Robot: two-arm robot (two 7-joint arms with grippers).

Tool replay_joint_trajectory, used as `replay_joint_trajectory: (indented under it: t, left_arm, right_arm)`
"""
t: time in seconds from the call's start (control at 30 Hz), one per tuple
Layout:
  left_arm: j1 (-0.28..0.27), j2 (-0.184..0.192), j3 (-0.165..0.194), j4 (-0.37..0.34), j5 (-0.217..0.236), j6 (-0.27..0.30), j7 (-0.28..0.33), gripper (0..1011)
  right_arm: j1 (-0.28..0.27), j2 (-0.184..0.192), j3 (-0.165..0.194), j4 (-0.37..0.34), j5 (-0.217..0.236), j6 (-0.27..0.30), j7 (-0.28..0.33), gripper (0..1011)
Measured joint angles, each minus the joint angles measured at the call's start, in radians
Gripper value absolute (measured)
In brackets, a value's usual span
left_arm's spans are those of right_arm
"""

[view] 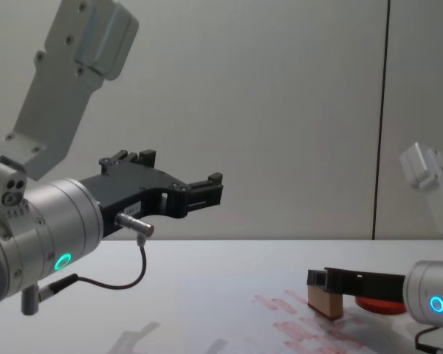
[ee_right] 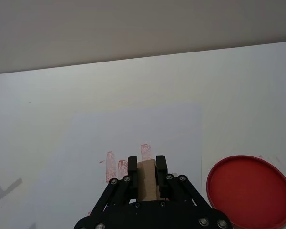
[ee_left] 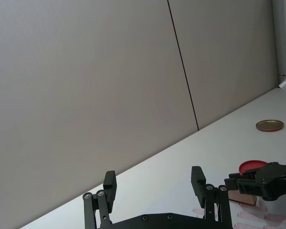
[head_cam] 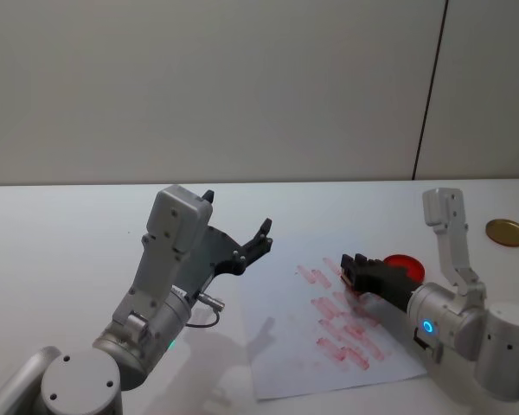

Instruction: Use the one hand to pick up the stamp and affix it onto the A4 paper.

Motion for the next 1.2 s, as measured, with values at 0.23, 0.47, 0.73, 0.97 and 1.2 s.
replay_joint_trajectory:
  t: [0.23, 0.47, 0.73, 0.97, 1.2]
  left_arm:
    - [0.0, 0.0, 0.0, 0.0, 0.0, 0.0, 0.0, 993]
    - [0.0, 0.0, 0.0, 0.0, 0.0, 0.0, 0.0, 993]
    - [0.0, 0.0, 0.0, 0.0, 0.0, 0.0, 0.0, 993]
    - [0.0, 0.0, 0.0, 0.0, 0.0, 0.0, 0.0, 993]
    - [0.0, 0.0, 0.0, 0.0, 0.0, 0.0, 0.0, 993]
  right_arm:
    - [-0.011, 0.004, -0.001, -0.032, -0.004, -0.007, -0.003, 219]
    - [-0.025, 0.012, -0.004, -0.086, -0.013, -0.03, -0.007, 219]
    - [-0.042, 0.02, -0.002, -0.177, -0.018, -0.072, -0.004, 219]
    - [-0.06, 0.031, 0.002, -0.274, -0.023, -0.104, -0.009, 219]
    - [-0.081, 0.048, 0.011, -0.365, -0.03, -0.108, -0.047, 219]
